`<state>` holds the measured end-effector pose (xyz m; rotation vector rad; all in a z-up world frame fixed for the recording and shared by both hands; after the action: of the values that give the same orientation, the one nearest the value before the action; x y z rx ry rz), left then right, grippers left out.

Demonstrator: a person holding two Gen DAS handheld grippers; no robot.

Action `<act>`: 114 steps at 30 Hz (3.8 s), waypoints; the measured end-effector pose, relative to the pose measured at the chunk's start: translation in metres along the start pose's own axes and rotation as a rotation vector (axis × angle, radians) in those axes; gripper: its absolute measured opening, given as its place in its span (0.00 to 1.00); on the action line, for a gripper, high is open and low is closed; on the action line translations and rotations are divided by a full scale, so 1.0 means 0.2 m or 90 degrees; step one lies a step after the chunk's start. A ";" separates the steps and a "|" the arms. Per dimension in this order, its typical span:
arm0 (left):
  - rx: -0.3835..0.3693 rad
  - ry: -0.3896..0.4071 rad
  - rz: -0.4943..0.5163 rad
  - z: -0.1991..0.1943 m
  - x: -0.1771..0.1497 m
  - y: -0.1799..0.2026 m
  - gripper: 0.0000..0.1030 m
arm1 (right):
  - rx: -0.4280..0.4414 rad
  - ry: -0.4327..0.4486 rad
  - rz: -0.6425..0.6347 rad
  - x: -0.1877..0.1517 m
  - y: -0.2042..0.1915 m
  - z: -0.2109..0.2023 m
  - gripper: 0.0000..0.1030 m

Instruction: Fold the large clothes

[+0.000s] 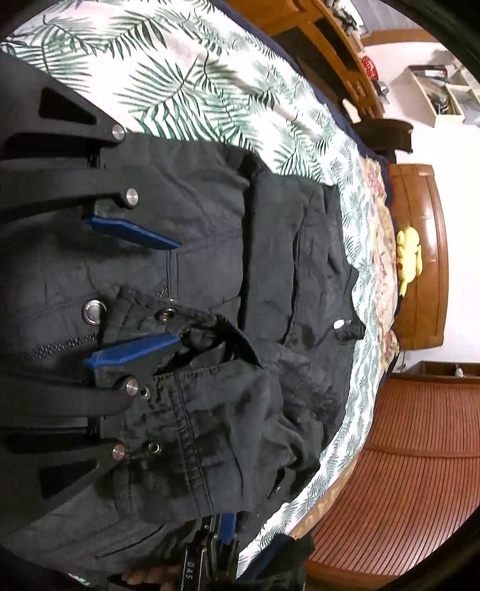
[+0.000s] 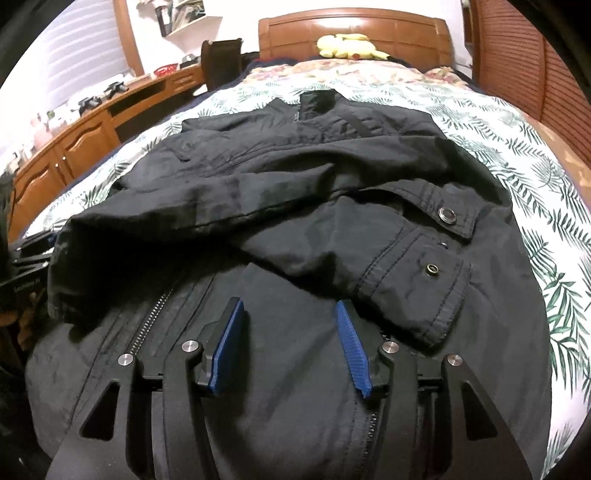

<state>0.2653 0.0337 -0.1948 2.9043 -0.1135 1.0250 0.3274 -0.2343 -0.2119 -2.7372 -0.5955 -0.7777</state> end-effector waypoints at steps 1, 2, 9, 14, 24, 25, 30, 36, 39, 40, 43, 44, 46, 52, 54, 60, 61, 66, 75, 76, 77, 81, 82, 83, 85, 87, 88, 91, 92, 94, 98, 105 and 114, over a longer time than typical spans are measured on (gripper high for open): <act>0.004 0.001 0.001 -0.01 0.00 0.00 0.45 | 0.000 0.000 -0.002 0.00 0.00 0.00 0.51; 0.004 -0.002 0.001 -0.01 0.00 0.00 0.45 | -0.001 0.000 -0.003 0.00 0.00 0.00 0.51; -0.007 -0.049 0.048 0.00 0.00 0.06 0.13 | 0.011 0.004 -0.012 0.00 -0.01 -0.01 0.51; 0.019 -0.024 0.059 -0.10 0.09 0.01 0.04 | 0.010 0.000 -0.015 0.01 -0.02 0.00 0.51; 0.050 -0.009 0.054 -0.25 0.38 -0.16 0.13 | 0.014 0.010 -0.003 0.00 0.01 -0.02 0.52; 0.045 -0.007 0.053 -0.27 0.38 -0.16 0.15 | 0.013 0.010 -0.005 0.00 0.01 -0.02 0.52; 0.012 -0.002 0.067 -0.31 0.32 -0.09 0.24 | 0.007 0.011 -0.012 0.00 -0.01 -0.02 0.52; -0.042 -0.013 0.072 -0.27 0.22 0.06 0.34 | 0.006 0.013 -0.012 0.00 -0.02 -0.02 0.52; -0.046 -0.019 0.077 -0.22 0.17 0.13 0.36 | 0.012 0.018 -0.013 0.00 -0.02 -0.04 0.52; -0.045 -0.023 0.079 -0.19 0.16 0.15 0.36 | 0.015 0.021 -0.013 0.00 -0.02 -0.04 0.52; -0.050 -0.039 0.072 -0.12 0.11 0.18 0.37 | 0.016 0.025 -0.008 0.00 -0.01 -0.05 0.52; -0.052 -0.045 0.070 -0.10 0.09 0.19 0.37 | 0.016 0.025 -0.007 0.00 0.00 -0.05 0.52; -0.048 -0.052 0.071 -0.07 0.06 0.19 0.37 | 0.016 0.024 -0.006 0.00 0.00 -0.05 0.51; -0.043 -0.055 0.047 0.01 0.00 0.16 0.37 | 0.023 0.023 -0.007 0.00 0.00 -0.05 0.51; -0.051 -0.045 0.034 0.00 -0.01 0.15 0.37 | 0.027 0.026 -0.007 0.01 0.01 -0.08 0.51; -0.037 -0.012 0.040 -0.03 -0.04 0.15 0.37 | -0.018 0.051 -0.024 0.09 0.11 -0.23 0.52; -0.035 -0.006 0.042 -0.03 -0.05 0.15 0.37 | -0.024 0.048 -0.037 0.11 0.13 -0.25 0.52; -0.044 0.010 0.035 -0.05 -0.04 0.13 0.37 | -0.092 0.022 -0.064 0.27 0.31 -0.21 0.52; -0.066 0.011 0.024 -0.05 -0.04 0.11 0.37 | -0.179 -0.055 -0.046 0.58 0.71 0.12 0.32; -0.067 0.012 0.025 -0.05 -0.04 0.11 0.37 | -0.182 -0.067 -0.045 0.59 0.75 0.15 0.15; -0.069 0.012 0.025 -0.05 -0.04 0.11 0.37 | -0.186 -0.071 -0.046 0.60 0.77 0.16 0.04; -0.075 0.012 0.029 -0.06 -0.04 0.12 0.37 | -0.226 -0.113 -0.019 0.60 0.93 0.23 0.04; -0.075 0.012 0.029 -0.06 -0.04 0.12 0.37 | -0.214 -0.114 -0.009 0.59 0.96 0.23 0.04; -0.075 0.012 0.028 -0.06 -0.04 0.12 0.37 | -0.210 -0.110 -0.008 0.58 0.96 0.23 0.04; -0.075 0.012 0.028 -0.06 -0.04 0.12 0.37 | -0.206 -0.105 -0.003 0.57 0.96 0.21 0.09; -0.075 0.012 0.028 -0.06 -0.04 0.12 0.37 | -0.214 -0.111 0.002 0.56 0.97 0.19 0.12; -0.075 0.012 0.028 -0.06 -0.04 0.12 0.37 | -0.216 -0.111 0.002 0.56 0.96 0.17 0.13; -0.075 0.013 0.027 -0.06 -0.04 0.12 0.37 | -0.210 -0.093 0.003 0.55 0.92 0.10 0.23; -0.075 0.013 0.027 -0.06 -0.04 0.12 0.37 | -0.202 -0.081 0.007 0.54 0.90 0.06 0.29; -0.074 0.013 0.028 -0.06 -0.04 0.12 0.37 | -0.181 -0.063 0.014 0.50 0.86 0.00 0.35; -0.069 0.016 0.030 -0.07 -0.04 0.12 0.37 | -0.149 -0.054 0.005 0.34 0.72 -0.11 0.39; -0.065 0.018 0.030 -0.07 -0.04 0.13 0.37 | -0.111 -0.044 -0.011 0.04 0.53 -0.29 0.43; -0.061 0.019 0.029 -0.07 -0.04 0.12 0.37 | -0.129 -0.066 0.005 -0.21 0.54 -0.28 0.48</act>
<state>0.2469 0.0110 -0.1881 2.8117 -0.2224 1.0379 0.3166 -0.3617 -0.1999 -2.9784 -0.5544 -0.7353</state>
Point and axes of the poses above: each gripper's, at about its wrist camera, not at the fingertips, and z roughly the way its jaws point, y to its right, x to its top, the point moved 4 cm from there along z, roughly the way its jaws point, and after that the axes turned 8 degrees about -y, right-handed, at the moved point
